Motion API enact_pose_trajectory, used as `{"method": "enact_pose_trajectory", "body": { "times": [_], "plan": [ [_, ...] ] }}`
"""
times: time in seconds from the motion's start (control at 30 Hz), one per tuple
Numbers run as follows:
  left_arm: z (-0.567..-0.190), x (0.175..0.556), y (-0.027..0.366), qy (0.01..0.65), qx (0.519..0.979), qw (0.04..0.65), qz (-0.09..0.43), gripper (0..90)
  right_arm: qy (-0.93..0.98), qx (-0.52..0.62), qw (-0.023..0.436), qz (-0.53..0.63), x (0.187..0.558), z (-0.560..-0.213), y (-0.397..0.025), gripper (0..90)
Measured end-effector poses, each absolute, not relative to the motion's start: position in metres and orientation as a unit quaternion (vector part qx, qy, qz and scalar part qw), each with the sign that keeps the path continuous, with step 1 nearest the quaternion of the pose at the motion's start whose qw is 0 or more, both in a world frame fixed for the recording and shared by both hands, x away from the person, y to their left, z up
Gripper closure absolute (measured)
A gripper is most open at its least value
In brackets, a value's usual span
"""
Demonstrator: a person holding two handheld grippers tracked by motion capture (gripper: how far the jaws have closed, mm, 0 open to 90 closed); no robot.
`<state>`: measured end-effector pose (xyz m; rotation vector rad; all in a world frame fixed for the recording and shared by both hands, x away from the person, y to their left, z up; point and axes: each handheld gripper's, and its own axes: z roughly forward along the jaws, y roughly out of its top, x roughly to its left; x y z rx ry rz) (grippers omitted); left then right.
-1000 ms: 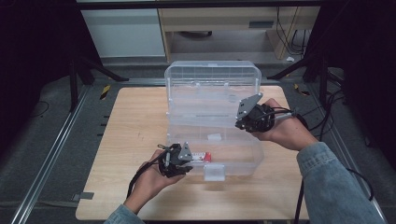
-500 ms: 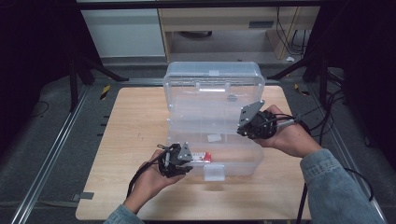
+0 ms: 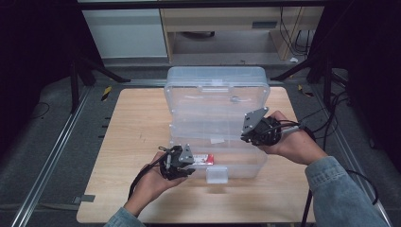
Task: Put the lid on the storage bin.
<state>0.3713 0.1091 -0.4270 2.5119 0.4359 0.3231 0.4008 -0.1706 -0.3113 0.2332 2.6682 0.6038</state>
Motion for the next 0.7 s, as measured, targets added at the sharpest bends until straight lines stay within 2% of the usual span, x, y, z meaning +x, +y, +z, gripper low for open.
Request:
{"method": "enact_pose_trajectory", "body": {
  "times": [0.27, 0.33, 0.53, 0.7],
  "plan": [
    [-0.428, 0.37, 0.111, 0.168, 0.935, 0.288, 0.123, 70.3, 0.955, 0.08, 0.188, 0.215, 0.398, -0.314, -0.172, 86.0],
    [-0.427, 0.37, 0.112, 0.174, 0.931, 0.293, 0.128, 66.8, 0.954, 0.082, 0.189, 0.216, 0.398, -0.315, -0.172, 85.6],
    [-0.419, 0.366, 0.123, 0.195, 0.918, 0.326, 0.116, 59.9, 0.953, 0.084, 0.189, 0.221, 0.399, -0.315, -0.173, 85.2],
    [-0.402, 0.358, 0.13, 0.213, 0.891, 0.386, 0.112, 56.3, 0.953, 0.084, 0.189, 0.223, 0.399, -0.315, -0.174, 84.9]
  ]
}}
